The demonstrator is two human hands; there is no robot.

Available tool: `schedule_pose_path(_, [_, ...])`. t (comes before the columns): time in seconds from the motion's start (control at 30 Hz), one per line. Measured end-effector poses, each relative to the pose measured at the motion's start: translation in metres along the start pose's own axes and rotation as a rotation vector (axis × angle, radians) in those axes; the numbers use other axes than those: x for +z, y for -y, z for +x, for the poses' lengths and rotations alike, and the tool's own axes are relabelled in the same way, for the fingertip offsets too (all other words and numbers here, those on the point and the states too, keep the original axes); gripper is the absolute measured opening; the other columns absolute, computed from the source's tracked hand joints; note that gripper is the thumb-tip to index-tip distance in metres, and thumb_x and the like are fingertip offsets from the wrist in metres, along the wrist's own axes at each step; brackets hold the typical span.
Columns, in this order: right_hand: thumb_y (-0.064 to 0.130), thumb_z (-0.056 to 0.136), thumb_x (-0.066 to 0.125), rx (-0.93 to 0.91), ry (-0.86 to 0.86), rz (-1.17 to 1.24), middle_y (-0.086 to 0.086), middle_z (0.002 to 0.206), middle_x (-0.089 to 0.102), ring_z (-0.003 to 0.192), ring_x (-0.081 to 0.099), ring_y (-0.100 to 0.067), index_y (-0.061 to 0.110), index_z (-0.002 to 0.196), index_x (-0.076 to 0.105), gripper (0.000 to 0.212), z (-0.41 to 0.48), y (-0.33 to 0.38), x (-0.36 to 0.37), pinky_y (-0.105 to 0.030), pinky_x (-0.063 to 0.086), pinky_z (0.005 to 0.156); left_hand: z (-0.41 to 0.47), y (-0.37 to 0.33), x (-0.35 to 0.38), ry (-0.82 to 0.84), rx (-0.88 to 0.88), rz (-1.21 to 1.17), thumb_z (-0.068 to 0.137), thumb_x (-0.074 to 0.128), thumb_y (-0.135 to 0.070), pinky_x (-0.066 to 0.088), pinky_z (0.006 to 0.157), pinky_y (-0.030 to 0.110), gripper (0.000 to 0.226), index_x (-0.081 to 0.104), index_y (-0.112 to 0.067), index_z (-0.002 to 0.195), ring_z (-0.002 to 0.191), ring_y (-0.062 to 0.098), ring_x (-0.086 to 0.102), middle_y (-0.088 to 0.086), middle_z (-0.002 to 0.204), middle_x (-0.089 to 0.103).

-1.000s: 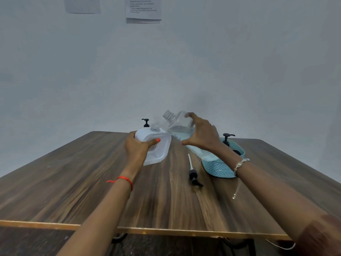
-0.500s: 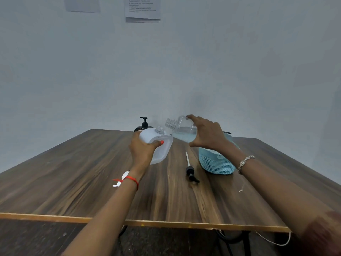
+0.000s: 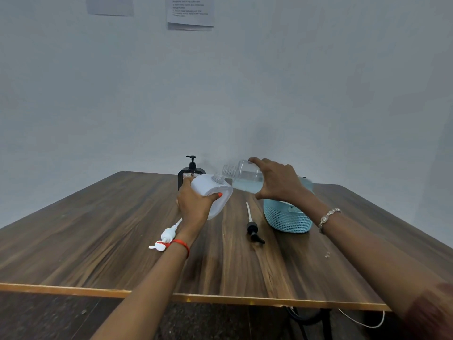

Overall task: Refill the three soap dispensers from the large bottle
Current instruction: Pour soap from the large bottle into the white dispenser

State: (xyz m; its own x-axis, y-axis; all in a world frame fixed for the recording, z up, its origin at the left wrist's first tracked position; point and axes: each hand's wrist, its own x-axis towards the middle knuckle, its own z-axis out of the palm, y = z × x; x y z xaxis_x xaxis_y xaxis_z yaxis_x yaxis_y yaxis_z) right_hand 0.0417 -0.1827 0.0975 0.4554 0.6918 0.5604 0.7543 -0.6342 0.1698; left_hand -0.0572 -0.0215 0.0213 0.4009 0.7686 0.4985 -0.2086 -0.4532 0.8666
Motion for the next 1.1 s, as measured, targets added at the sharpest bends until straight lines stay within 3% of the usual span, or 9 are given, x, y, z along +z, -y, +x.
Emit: schedule_pose_path(1.1, [0.035,0.069,0.072,-0.022,0.026,-0.052,-0.004,0.114,0.057,0.094,0.06,-0.025,0.024,0.14,0.032,0.082,-0.005,-0.003,0.005,-0.027,0.034,0.067,-0.007,0.01,0.007,-0.002,-0.024,0.022,0.055,0.089,-0.019,0.051,0.086,0.046,0.065,0.055,-0.007,0.109,0.095,0.029,0.059,0.01,0.105,0.063])
